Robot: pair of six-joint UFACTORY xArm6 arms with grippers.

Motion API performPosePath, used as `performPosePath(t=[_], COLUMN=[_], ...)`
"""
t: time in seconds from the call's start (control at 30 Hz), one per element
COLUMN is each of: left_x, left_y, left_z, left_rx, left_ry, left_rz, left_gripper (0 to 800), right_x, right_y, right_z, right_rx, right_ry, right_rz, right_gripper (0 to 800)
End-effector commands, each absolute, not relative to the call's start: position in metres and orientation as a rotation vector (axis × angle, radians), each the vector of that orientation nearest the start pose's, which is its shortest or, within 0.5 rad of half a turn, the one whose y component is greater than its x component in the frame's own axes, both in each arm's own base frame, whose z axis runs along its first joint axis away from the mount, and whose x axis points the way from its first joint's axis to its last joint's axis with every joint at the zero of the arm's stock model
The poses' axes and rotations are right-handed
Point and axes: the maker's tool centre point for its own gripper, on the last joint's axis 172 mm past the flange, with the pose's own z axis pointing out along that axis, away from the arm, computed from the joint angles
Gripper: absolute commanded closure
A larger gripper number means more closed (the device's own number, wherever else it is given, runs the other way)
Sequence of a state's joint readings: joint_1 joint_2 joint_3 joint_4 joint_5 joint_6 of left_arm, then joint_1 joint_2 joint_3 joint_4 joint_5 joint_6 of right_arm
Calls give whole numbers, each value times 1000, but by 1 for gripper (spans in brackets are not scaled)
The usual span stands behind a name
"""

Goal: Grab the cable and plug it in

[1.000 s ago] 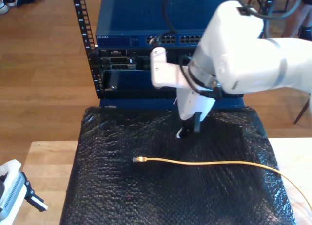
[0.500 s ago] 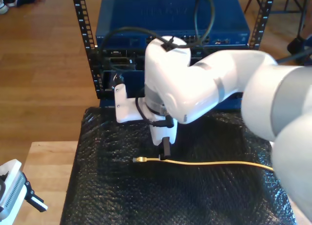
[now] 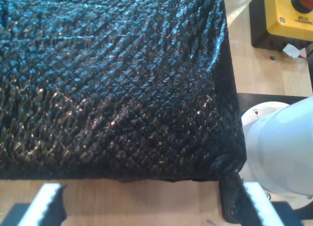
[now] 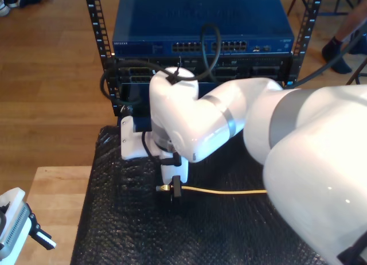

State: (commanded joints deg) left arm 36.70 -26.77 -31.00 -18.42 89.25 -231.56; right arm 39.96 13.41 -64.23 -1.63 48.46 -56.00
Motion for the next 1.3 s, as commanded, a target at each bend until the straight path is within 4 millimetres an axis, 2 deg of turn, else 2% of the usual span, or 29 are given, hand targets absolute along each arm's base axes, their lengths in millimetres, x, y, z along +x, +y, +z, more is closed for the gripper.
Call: performPosePath(t=[0.37,0.73,1.03,1.23,1.3], left_x=[196,197,196,196,196], left_y=[41,41,41,41,41], left_z=[171,171,171,171,171], left_rx=[1856,1857,1856,1857,1855], left_ry=[-1737,-1738,-1737,-1736,-1738], left_rz=[315,315,315,316,315], left_gripper=[0,0,0,0,0], right_x=[403,404,402,399,400], right_y=[331,326,325,323,323], right_z=[102,99,90,78,78], right_rx=[2073,2160,2163,2163,2163], right_ry=[2327,2178,2152,2154,2154], right_rz=[43,29,3,-32,-30], right_gripper=[6,3,7,32,70])
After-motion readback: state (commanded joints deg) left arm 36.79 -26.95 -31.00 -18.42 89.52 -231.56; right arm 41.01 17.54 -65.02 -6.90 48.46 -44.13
